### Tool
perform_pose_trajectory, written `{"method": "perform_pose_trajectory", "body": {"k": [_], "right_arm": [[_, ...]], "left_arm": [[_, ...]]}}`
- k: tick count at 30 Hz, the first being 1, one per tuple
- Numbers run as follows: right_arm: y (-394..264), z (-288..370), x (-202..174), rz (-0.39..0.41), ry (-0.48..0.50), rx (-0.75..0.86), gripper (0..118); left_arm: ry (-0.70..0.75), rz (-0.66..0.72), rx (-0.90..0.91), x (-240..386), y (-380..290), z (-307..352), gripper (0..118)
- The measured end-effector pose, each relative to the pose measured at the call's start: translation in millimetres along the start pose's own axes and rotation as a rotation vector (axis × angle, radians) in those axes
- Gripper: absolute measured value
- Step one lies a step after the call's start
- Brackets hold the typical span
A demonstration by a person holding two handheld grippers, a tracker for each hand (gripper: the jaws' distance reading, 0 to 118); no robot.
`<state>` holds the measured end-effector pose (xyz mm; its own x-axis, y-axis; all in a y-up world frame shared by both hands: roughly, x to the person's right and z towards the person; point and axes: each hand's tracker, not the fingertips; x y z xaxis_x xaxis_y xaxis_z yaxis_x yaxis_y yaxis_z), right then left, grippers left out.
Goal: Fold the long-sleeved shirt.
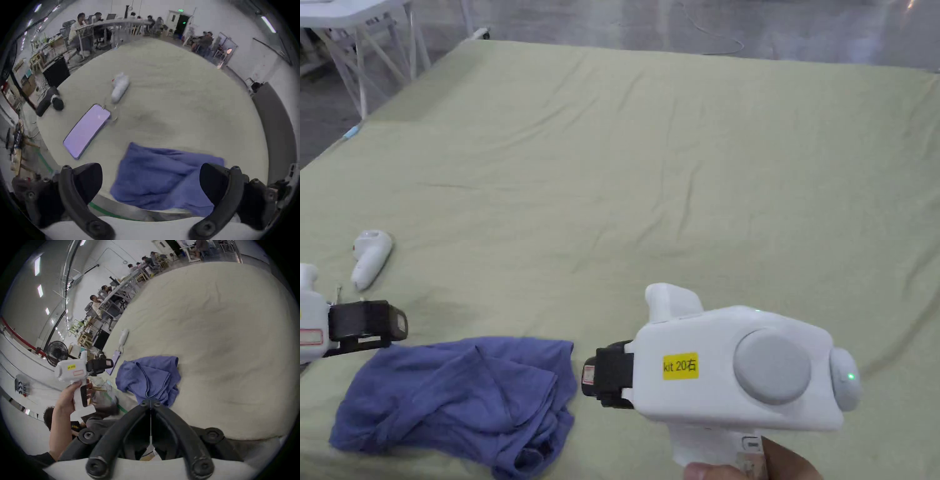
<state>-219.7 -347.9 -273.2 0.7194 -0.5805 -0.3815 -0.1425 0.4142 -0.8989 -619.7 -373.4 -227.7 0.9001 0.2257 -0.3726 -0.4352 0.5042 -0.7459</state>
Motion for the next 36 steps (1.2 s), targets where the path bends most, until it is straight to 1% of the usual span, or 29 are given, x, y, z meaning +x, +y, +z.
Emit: {"method": "perform_pose_trajectory", "body": {"k": [2,3,4,5,6,7,8,9,10,12,13,14,17,19,20,23,25,30,33,34,35,36], "right_arm": [[4.5,25.1,6.6,0.007,0.003,0.05,0],[8.2,42.8,12.2,0.011,-0.003,0.088,0],[12.0,63.1,18.7,0.021,-0.011,0.133,0],[15.5,83.8,24.1,0.036,-0.028,0.185,0],[18.1,108.0,28.1,0.055,-0.065,0.252,0],[19.9,137.8,31.2,0.082,-0.129,0.347,0],[19.7,160.9,30.5,0.118,-0.198,0.433,0],[17.5,186.6,27.3,0.175,-0.282,0.53,0],[14.8,210.9,23.8,0.223,-0.358,0.617,0],[8.0,247.6,18.3,0.278,-0.459,0.745,0],[3.4,265.8,15.1,0.299,-0.488,0.806,0],[0.1,278.0,13.5,0.31,-0.496,0.837,0],[-9.5,305.8,11.2,0.322,-0.539,0.91,0],[-18.2,317.2,12.2,0.322,-0.617,0.978,0],[-21.1,320.5,13.3,0.312,-0.645,0.988,0],[-25.4,327.0,21.1,0.309,-0.622,0.971,0],[-28.0,327.1,24.9,0.299,-0.601,0.939,0],[-28.0,322.1,30.6,0.296,-0.602,0.871,0],[-32.6,323.0,30.6,0.29,-0.584,0.866,0],[-33.7,323.7,30.6,0.29,-0.582,0.867,0],[-34.1,324.2,30.4,0.292,-0.58,0.867,0],[-33.8,324.9,30.6,0.297,-0.571,0.863,20]], "left_arm": [[-0.11,-0.032,0.035,31.2,2.1,21.7,117],[-0.202,-0.029,0.024,47.3,7.3,35.9,107],[-0.328,-0.032,-0.012,67.1,10.5,51.1,59],[-0.42,-0.045,-0.001,85.7,12.0,67.4,0],[-0.469,-0.11,0.071,110.3,13.4,85.9,0],[-0.374,-0.249,0.179,142.6,15.2,110.1,0],[-0.311,-0.344,0.275,164.5,14.6,128.6,0],[-0.268,-0.42,0.354,188.5,12.2,146.7,0],[-0.266,-0.463,0.437,209.5,9.5,162.9,0],[-0.288,-0.491,0.569,244.9,0.1,188.9,0],[-0.296,-0.503,0.64,264.7,-8.7,202.0,0],[-0.298,-0.511,0.692,277.9,-15.7,210.2,0],[-0.303,-0.522,0.849,316.5,-41.5,224.8,0],[-0.282,-0.522,0.896,337.4,-57.7,226.7,0],[-0.281,-0.527,0.901,343.2,-64.7,227.7,0],[-0.27,-0.518,0.883,358.5,-81.9,227.8,0],[-0.274,-0.499,0.831,361.0,-90.1,223.6,0],[-0.26,-0.465,0.694,363.2,-96.0,215.3,0],[-0.28,-0.451,0.708,364.1,-100.1,218.0,0],[-0.275,-0.452,0.713,364.6,-101.5,218.9,3],[-0.267,-0.455,0.72,364.8,-102.4,219.5,22],[-0.265,-0.459,0.726,364.3,-101.7,220.0,59]]}}
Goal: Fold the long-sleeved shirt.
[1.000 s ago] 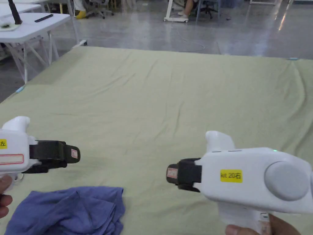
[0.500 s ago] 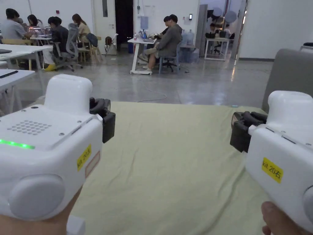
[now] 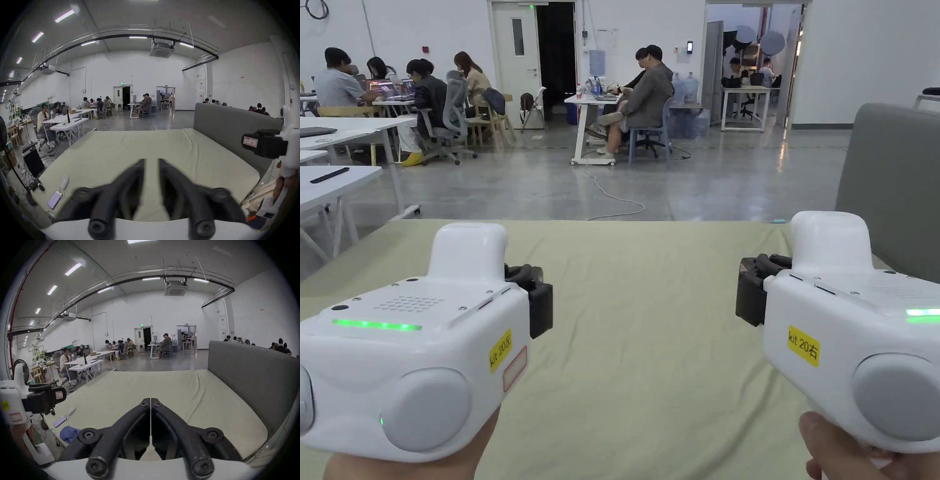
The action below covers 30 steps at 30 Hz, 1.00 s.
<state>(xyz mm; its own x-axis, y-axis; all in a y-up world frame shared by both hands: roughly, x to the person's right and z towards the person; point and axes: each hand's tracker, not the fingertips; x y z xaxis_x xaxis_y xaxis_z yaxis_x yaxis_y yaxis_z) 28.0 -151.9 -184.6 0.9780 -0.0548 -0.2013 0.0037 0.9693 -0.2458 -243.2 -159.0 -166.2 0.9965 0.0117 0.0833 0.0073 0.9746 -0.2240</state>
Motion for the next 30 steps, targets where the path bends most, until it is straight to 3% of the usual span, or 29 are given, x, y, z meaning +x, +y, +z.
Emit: {"method": "perform_pose_trajectory", "body": {"k": [3,4,5,8,13,19,30], "right_arm": [[2.7,-3.4,4.0,-0.049,0.039,-0.02,61],[3.5,-8.4,3.0,-0.042,0.033,-0.03,118],[2.9,-1.0,6.1,-0.022,0.053,0.036,114],[6.2,3.6,-5.3,-0.03,-0.087,0.044,118],[11.0,-6.0,-19.1,-0.019,-0.233,0.009,118],[10.8,-0.5,-18.4,-0.082,-0.091,-0.001,118],[9.6,-1.3,-24.6,-0.051,-0.108,0.001,118]], "left_arm": [[0.003,0.008,-0.022,-1.9,1.8,-1.5,98],[0.052,0.015,0.042,-4.8,-1.2,2.6,118],[0.016,0.02,0.029,-4.3,-0.9,-3.0,118],[-0.002,0.023,0.019,-6.9,-0.3,-6.3,118],[-0.006,0.039,-0.003,-12.1,-5.3,-6.9,118],[0.008,0.039,-0.014,-16.9,-5.7,-0.2,118],[0.015,0.023,-0.017,-20.0,-2.4,8.5,118]]}}
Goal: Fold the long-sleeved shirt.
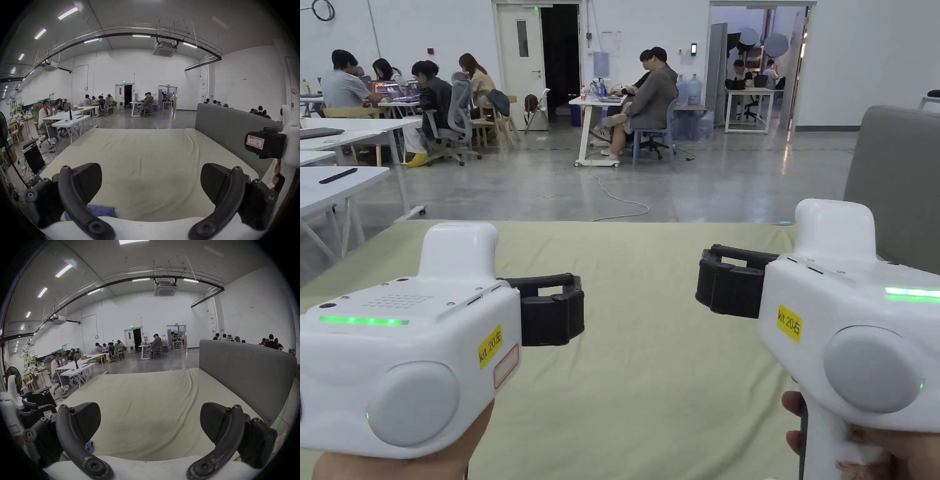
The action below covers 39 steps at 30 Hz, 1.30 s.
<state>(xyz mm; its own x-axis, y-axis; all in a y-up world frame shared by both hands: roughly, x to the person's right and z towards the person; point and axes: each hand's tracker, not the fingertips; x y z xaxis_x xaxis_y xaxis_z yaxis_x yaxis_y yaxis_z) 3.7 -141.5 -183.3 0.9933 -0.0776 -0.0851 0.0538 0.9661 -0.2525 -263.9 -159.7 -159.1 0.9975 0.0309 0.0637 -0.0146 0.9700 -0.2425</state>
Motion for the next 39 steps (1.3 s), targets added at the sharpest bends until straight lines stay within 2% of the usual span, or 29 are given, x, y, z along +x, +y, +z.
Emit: {"method": "perform_pose_trajectory", "body": {"k": [25,29,39], "right_arm": [[-4.0,-3.3,-4.0,-0.004,0.02,-0.036,118],[-6.1,-5.2,-7.2,0.01,0.017,-0.039,118],[-8.1,-7.6,-10.1,0.02,0.019,-0.04,118]], "left_arm": [[-0.016,0.023,-0.04,-6.2,-4.6,-1.6,118],[0.014,-0.009,-0.027,-4.3,-7.0,-0.6,118],[0.003,0.009,-0.049,-9.7,-9.1,-5.1,118]]}}
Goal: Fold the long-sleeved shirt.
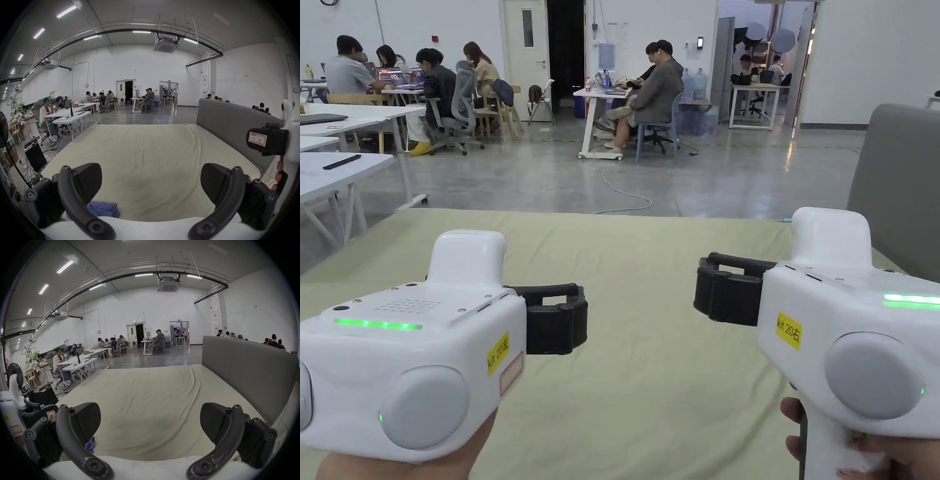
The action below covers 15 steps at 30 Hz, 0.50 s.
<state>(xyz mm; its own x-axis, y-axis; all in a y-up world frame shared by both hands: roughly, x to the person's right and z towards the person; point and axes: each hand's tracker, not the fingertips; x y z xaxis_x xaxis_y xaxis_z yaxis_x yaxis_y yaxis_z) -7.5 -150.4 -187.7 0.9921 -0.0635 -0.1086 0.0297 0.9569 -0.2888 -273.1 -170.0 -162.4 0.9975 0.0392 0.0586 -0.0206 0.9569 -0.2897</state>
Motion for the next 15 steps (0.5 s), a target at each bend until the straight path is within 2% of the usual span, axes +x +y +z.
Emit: {"method": "perform_pose_trajectory", "body": {"k": [15], "right_arm": [[-3.0,-7.8,-1.1,0.014,-0.027,-0.034,118]], "left_arm": [[-0.016,0.016,-0.014,-2.5,-1.7,-3.5,118]]}}
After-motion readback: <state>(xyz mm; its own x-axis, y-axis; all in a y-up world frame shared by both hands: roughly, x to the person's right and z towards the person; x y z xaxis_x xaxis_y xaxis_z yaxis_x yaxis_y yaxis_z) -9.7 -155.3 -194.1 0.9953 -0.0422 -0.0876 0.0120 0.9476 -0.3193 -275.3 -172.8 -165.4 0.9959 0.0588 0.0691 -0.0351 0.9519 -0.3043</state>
